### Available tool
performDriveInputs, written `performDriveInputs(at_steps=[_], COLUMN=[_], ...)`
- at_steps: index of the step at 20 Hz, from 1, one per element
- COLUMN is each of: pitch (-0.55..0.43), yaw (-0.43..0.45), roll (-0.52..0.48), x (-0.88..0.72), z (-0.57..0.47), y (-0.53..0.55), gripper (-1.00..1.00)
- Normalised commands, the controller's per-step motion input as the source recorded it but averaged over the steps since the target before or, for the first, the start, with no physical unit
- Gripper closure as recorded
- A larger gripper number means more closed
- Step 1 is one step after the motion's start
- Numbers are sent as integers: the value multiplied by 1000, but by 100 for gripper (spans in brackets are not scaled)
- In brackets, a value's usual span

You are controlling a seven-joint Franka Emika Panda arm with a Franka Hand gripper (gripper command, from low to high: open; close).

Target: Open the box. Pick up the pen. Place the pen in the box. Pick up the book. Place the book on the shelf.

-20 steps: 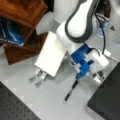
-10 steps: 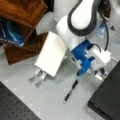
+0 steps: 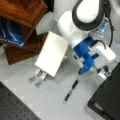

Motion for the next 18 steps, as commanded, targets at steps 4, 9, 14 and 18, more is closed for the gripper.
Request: performDriveInputs(at_steps=[4, 9, 14, 18], pitch=[34, 57, 76, 72], yaw=[177, 158, 124, 80], roll=[-202, -195, -154, -136], x=[283, 323, 358, 399], z=[618, 496, 372, 382], y=[254, 118, 6, 58], gripper=[100, 100, 100, 100])
